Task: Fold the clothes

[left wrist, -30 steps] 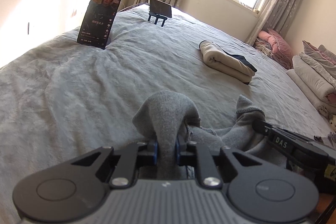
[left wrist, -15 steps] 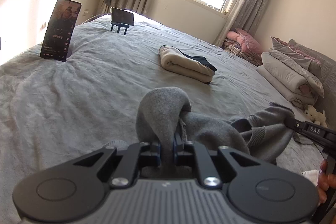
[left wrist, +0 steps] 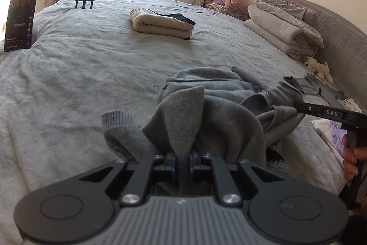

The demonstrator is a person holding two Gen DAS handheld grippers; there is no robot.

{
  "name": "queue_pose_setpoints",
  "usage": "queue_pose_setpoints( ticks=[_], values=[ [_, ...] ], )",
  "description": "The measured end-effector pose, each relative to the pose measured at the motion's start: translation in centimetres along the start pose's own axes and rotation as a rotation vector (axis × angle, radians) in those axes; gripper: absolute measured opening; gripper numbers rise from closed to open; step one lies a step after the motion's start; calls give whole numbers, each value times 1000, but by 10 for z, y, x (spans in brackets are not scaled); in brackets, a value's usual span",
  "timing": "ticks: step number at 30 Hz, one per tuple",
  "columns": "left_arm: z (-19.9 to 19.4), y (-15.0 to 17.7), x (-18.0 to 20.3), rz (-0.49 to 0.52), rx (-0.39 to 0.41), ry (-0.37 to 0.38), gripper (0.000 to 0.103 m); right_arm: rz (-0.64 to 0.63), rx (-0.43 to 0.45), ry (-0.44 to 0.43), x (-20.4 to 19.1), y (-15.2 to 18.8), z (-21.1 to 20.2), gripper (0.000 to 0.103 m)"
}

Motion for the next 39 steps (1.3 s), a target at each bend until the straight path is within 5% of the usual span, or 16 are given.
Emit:
queue_pose_setpoints(
  ticks=[7, 11, 15, 22, 27, 30, 39],
  values=[
    [0, 5, 9, 119, -38, -10, 11, -66, -125, 2, 1, 28, 17, 7],
    [-4, 1, 6, 98, -18, 20, 12, -81, -99, -10, -1, 23, 9, 24],
    [-17, -5, 2, 75, 50, 42, 33, -141, -20, 9, -5, 16, -5, 48],
    [-19, -16, 3, 32, 115, 31, 34, -251, 71, -20, -28, 3, -16, 51],
    [-18, -25, 1, -27, 154, 42, 33, -378, 106, -44, -58, -3, -12, 54],
    [-12, -23, -3, -43, 140, 28, 9, -457, 108, -56, -71, -3, -2, 57],
    [-40, -10, -42, -95, 137, -177, 6, -491, 89, -45, -78, -5, 17, 57]
  ],
)
Point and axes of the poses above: each gripper's, at about its wrist camera, not at the fingertips, and z roughly the way its jaws point, x to its right, y to its underside, the point moved 10 cm from there along z, roughly the way its jaws point, and after that the axes turned 15 degrees about -x, right-handed, at the moved point
